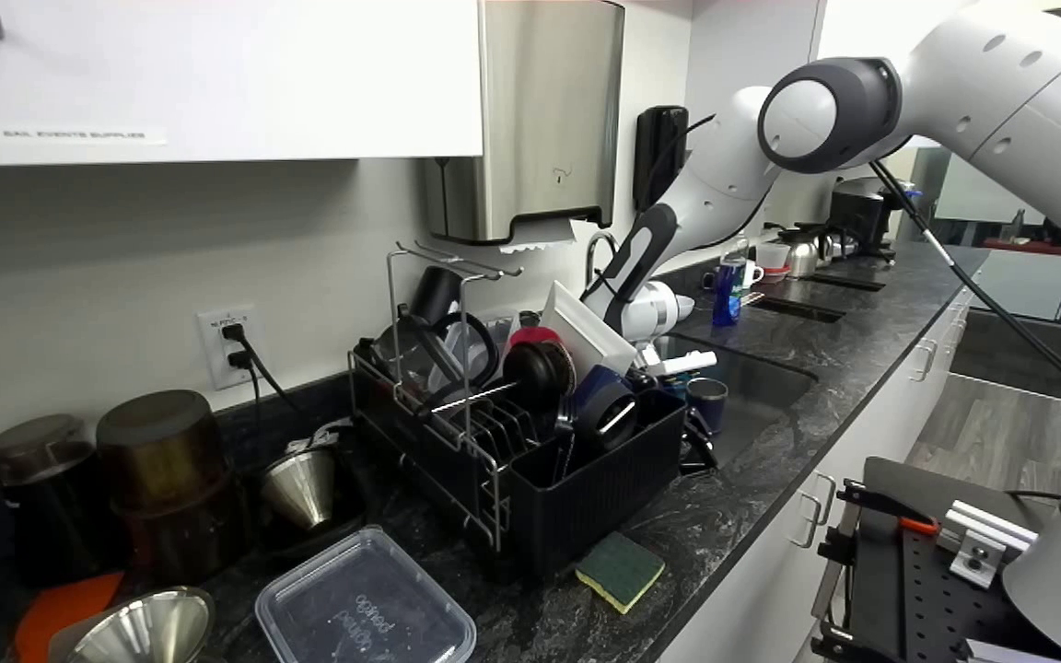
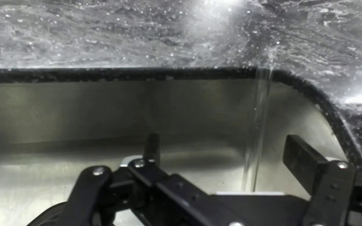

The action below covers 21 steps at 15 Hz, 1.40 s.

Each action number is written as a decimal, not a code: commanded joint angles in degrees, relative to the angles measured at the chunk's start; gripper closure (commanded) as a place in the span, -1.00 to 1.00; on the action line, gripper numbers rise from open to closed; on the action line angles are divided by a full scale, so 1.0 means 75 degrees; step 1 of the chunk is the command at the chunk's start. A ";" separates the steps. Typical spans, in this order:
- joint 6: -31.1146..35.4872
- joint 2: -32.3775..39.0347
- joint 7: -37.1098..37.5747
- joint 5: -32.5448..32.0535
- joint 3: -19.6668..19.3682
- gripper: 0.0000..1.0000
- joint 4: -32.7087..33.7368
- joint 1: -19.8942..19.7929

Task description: Take the straw out of the sink and put it in the cutlery compartment, pick the lid on the tray, place it on the cup in the sink, lift the cup, drop it in the sink then move the pan in the sink to the left

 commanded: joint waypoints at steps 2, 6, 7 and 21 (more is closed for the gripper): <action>-0.0041 -0.0023 -0.0021 -0.0182 0.0014 -0.57 -0.0109 0.0054; -0.0055 -0.0041 -0.0068 -0.0197 0.0034 -0.02 -0.0151 0.0063; -0.0064 -0.0037 -0.0067 -0.0198 0.0035 0.13 -0.0141 0.0068; 0.0174 -0.0720 -0.0230 -0.0069 0.0054 0.94 -0.0338 -0.0041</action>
